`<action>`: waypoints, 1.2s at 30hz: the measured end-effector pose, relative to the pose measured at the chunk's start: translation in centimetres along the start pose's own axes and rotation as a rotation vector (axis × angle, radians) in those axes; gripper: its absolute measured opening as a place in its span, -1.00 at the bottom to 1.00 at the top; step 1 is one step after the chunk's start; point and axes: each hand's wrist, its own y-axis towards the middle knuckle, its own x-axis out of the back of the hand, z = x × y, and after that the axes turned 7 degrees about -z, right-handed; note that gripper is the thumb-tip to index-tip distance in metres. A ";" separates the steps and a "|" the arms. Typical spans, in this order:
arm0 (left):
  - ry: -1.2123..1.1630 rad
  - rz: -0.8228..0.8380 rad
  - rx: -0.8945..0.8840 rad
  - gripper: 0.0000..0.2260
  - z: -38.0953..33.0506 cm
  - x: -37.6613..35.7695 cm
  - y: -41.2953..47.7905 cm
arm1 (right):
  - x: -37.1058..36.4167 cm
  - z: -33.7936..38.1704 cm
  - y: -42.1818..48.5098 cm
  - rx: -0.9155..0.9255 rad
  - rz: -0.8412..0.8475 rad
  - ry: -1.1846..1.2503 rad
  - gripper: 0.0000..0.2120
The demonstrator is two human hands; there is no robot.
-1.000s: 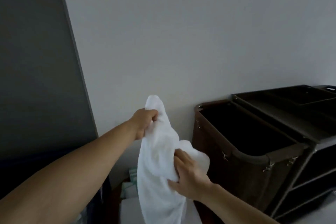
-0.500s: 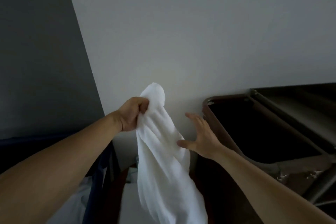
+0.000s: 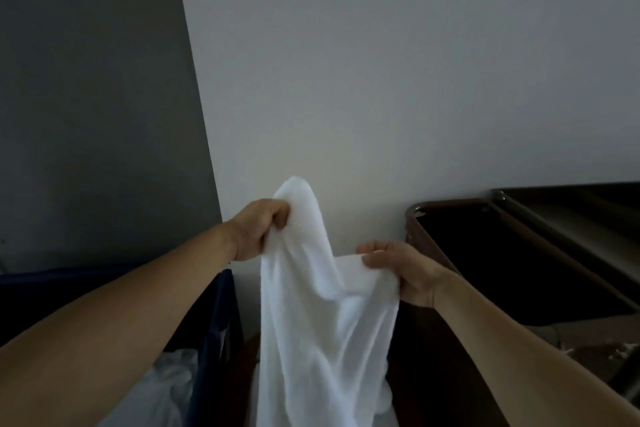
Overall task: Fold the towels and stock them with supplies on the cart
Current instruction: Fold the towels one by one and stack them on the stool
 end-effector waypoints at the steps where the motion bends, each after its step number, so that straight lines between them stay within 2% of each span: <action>1: 0.006 -0.050 0.012 -0.68 0.7 0.3 -0.2 | 0.3 0.6 -0.3 0.032 -0.056 0.010 -0.65; 3: -0.010 -0.122 -0.006 -0.79 1.2 0.4 -0.7 | 0.8 1.6 -0.9 0.021 -0.068 -0.029 -0.70; 5: -0.031 -0.132 -0.065 -0.77 0.4 0.2 -1.2 | 0.7 2.4 -1.7 -0.137 0.001 -0.205 -0.63; 7: -0.051 -0.089 -0.146 -0.72 -1.1 -0.1 -1.8 | -0.4 2.7 -2.0 -0.276 0.119 -0.683 -0.66; 8: -0.060 -0.054 -0.180 -0.69 -1.9 -0.3 -2.0 | -1.0 3.0 -2.0 -0.279 0.110 -0.938 -0.68; 9: -0.068 -0.014 -0.209 -0.68 -2.7 -0.6 -2.3 | -1.5 3.5 -2.0 -0.222 0.032 -1.111 -0.61; 10: -0.079 0.016 -0.227 -0.69 -3.5 -0.9 -2.6 | -1.9 4.0 -1.9 -0.098 -0.084 -1.104 -0.44; 11: -0.097 0.050 -0.238 -0.72 -4.1 -1.3 -3.0 | -2.3 4.5 -1.9 0.041 -0.184 -0.943 -0.27; 12: -0.113 0.087 -0.241 -0.76 -4.5 -1.7 -3.3 | -2.6 5.0 -1.9 0.168 -0.203 -0.759 -0.15; 13: -0.125 0.125 -0.249 -0.79 -4.9 -2.1 -3.6 | -3.1 5.4 -2.0 0.252 -0.154 -0.658 -0.10; 14: -0.128 0.147 -0.257 -0.81 -5.1 -2.5 -3.8 | -3.9 5.4 -1.9 0.269 -0.077 -0.649 -0.09; 16: -0.131 0.145 -0.263 -0.89 -5.1 -2.8 -3.7 | -5.3 4.7 -1.5 0.175 0.078 -0.693 -0.17; 17: -0.130 0.117 -0.255 -0.94 -5.0 -2.7 -3.6 | -5.8 4.1 -1.3 0.110 0.124 -0.699 -0.24; 18: -0.112 0.073 -0.252 -0.91 -4.8 -2.3 -3.4 | -6.0 3.6 -1.3 0.067 0.132 -0.683 -0.30; 21: -0.015 -0.092 -0.252 -0.80 -3.9 -0.9 -3.0 | -5.6 3.3 -1.3 0.098 -0.080 -0.653 -0.45; 24: 0.048 -0.266 -0.260 -0.78 -2.9 0.7 -2.4 | -4.6 4.2 -1.4 0.194 -0.353 -0.843 -0.72; 26: 0.095 -0.334 -0.260 -0.85 -2.2 1.5 -2.0 | -4.0 5.0 -1.5 0.262 -0.404 -0.751 -0.77; 29: 0.096 -0.392 -0.215 -0.91 -1.0 2.1 -1.5 | -3.1 6.4 -2.4 0.280 -0.315 -0.532 -0.81; 30: 0.068 -0.414 -0.186 -0.92 -0.8 1.9 -1.4 | -2.9 6.6 -2.5 0.253 -0.260 -0.543 -0.80; 34: -0.127 -0.409 -0.100 -0.91 -1.4 0.0 -1.4 | -3.5 4.9 -1.9 0.127 -0.080 -0.877 -0.76; 36: -0.187 -0.365 -0.111 -0.86 -1.8 -0.6 -1.3 | -3.4 3.9 -1.8 0.063 -0.017 -0.847 -0.76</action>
